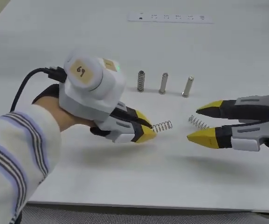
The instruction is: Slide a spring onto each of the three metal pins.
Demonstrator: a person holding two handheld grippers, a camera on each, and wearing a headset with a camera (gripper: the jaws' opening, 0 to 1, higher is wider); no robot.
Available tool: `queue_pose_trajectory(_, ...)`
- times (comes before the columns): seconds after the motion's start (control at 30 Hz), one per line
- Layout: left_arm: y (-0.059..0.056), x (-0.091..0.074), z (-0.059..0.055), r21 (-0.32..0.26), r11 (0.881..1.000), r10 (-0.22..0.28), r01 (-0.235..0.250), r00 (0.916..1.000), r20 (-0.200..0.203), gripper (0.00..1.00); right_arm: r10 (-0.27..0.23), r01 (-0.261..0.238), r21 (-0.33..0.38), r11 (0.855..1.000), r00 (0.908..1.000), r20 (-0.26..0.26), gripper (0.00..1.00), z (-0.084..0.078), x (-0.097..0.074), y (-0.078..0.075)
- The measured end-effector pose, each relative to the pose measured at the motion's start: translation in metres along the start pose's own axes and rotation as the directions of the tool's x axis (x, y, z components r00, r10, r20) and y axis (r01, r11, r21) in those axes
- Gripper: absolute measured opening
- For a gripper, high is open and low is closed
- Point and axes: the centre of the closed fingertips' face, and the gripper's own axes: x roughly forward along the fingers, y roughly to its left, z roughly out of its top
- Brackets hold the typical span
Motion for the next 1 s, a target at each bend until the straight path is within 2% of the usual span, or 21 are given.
queue_pose_trajectory(0.1,-0.002,-0.001,0.004,-0.008,1.000,-0.011,0.011,0.9998,0.018,0.03,0.012,-0.012,-0.007,1.000,0.9999,0.000,0.37,0.002,0.003,0.002)
queue_pose_trajectory(0.3,-0.006,-0.002,0.008,0.011,0.999,-0.031,0.031,0.9993,0.023,0.03,0.038,-0.038,-0.013,0.999,0.9993,0.003,0.30,0.004,0.008,0.006)
queue_pose_trajectory(0.47,-0.011,-0.002,0.010,0.021,0.998,-0.052,0.051,0.9982,0.031,0.03,0.057,-0.056,-0.029,0.998,0.9984,0.009,0.29,0.006,0.012,0.009)
queue_pose_trajectory(0.8,-0.015,-0.002,0.013,0.033,0.997,-0.066,0.065,0.9971,0.037,0.03,0.087,-0.087,-0.035,0.996,0.9962,0.004,0.21,0.007,0.022,0.012)
queue_pose_trajectory(1.0,-0.017,-0.002,0.012,0.037,0.996,-0.079,0.078,0.9966,0.024,0.03,0.113,-0.113,-0.036,0.993,0.9935,-0.008,0.16,0.005,0.029,0.013)
